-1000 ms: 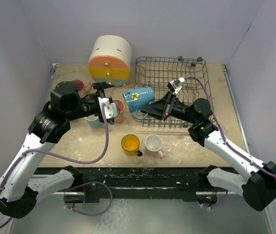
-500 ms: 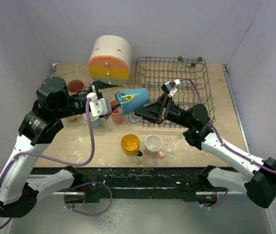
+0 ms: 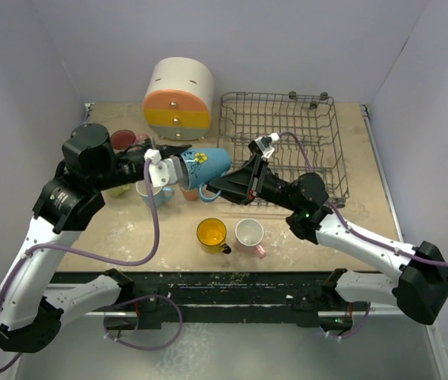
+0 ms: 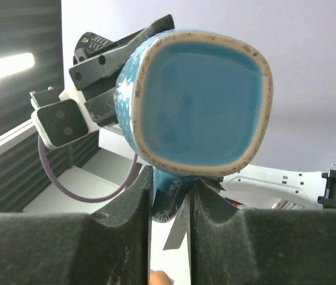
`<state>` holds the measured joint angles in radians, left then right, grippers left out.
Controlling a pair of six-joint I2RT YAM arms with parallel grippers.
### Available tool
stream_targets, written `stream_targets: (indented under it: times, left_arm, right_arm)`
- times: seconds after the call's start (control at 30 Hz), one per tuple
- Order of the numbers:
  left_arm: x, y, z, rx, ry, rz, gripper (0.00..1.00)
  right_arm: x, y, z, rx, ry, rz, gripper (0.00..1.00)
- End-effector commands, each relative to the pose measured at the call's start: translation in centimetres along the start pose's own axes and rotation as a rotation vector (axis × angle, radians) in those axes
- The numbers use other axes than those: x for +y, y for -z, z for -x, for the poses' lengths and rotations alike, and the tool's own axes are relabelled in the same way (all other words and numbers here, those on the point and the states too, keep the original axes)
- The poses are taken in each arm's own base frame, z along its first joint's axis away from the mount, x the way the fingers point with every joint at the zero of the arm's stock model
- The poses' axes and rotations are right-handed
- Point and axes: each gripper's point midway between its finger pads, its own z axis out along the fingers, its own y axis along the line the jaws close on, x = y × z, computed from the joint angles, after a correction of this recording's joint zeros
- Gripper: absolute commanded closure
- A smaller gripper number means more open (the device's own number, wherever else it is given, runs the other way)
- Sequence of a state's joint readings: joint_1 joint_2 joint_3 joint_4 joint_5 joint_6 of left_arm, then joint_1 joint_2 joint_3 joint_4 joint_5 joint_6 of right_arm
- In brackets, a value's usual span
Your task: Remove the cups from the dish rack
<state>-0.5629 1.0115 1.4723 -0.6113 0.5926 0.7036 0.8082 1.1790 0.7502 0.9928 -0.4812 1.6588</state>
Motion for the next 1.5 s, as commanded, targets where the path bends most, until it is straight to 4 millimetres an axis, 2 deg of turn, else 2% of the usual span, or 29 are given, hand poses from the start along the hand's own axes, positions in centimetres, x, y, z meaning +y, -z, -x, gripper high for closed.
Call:
stream_targets:
  times: [0.0,0.03,0.1,0.17,0.23,0.3,0.37,0.47,0.57,0.63,0.9,1.2,1.27,1.33,1.37,1.4,1.43,1.47]
  left_arm:
    - [-1.5,-0.7,-3.7,0.119,0.092,-0.028,1.00]
    - [-2.0,-0.7,-5.0,0.163,0.100,-0.041,1.00]
    - [-2.9,-0.5,-7.4,0.258,0.109,-0.066,1.00]
    - [-3.3,-0.1,-9.9,0.357,0.107,-0.072,1.00]
    - [-4.1,0.4,-12.5,0.461,0.094,-0.095,1.00]
    - [-5.0,1.1,-15.0,0.568,0.091,-0.126,1.00]
    - [-6.8,1.8,-17.5,0.666,0.109,-0.195,1.00]
    - [-9.5,2.6,-20.8,0.788,0.157,-0.293,1.00]
    - [-12.1,3.1,-23.6,0.872,0.190,-0.373,1.00]
    - [-13.0,3.2,-25.0,0.906,0.199,-0.407,1.00]
    - [-15.4,3.5,-30.2,1.043,0.182,-0.478,1.00]
    - [-16.7,3.0,-32.2,1.085,0.198,-0.528,0.99]
    - [-16.5,2.8,-32.4,1.089,0.204,-0.519,0.77]
    - [-16.1,2.4,-32.2,1.082,0.212,-0.496,0.44]
    - [-15.9,2.3,-31.9,1.072,0.215,-0.487,0.32]
    - [-15.6,2.1,-31.6,1.060,0.218,-0.473,0.07]
    - [-15.2,1.9,-31.3,1.048,0.217,-0.451,0.00]
    - [-14.7,1.6,-30.9,1.036,0.219,-0.424,0.01]
  right_arm:
    - [3.2,0.3,0.2,-0.020,0.102,0.097,0.71]
    - [2.6,0.4,0.4,-0.026,0.109,0.069,0.64]
    - [1.2,0.8,1.0,-0.035,0.125,-0.010,0.43]
    - [-0.9,1.5,2.0,-0.057,0.153,-0.133,0.26]
    - [-3.3,3.1,3.8,-0.095,0.201,-0.298,0.11]
    - [-5.8,5.9,6.4,-0.165,0.268,-0.521,0.00]
    - [-7.4,9.2,8.5,-0.222,0.344,-0.729,0.00]
    - [-7.7,13.3,10.5,-0.285,0.451,-0.965,0.00]
    - [-7.4,16.1,11.3,-0.321,0.521,-1.109,0.00]
    - [-7.2,17.4,11.6,-0.341,0.542,-1.168,0.00]
    - [-7.3,19.7,11.8,-0.366,0.564,-1.269,0.00]
    - [-8.2,20.9,12.1,-0.359,0.567,-1.321,0.00]
    - [-8.3,21.2,12.3,-0.358,0.571,-1.334,0.00]
    - [-8.6,21.6,12.4,-0.356,0.576,-1.352,0.00]
    - [-8.8,21.8,12.5,-0.356,0.579,-1.363,0.00]
    - [-8.9,22.0,12.6,-0.357,0.584,-1.374,0.00]
    - [-9.1,22.2,12.6,-0.356,0.586,-1.385,0.00]
    - [-9.1,22.4,12.7,-0.358,0.592,-1.392,0.00]
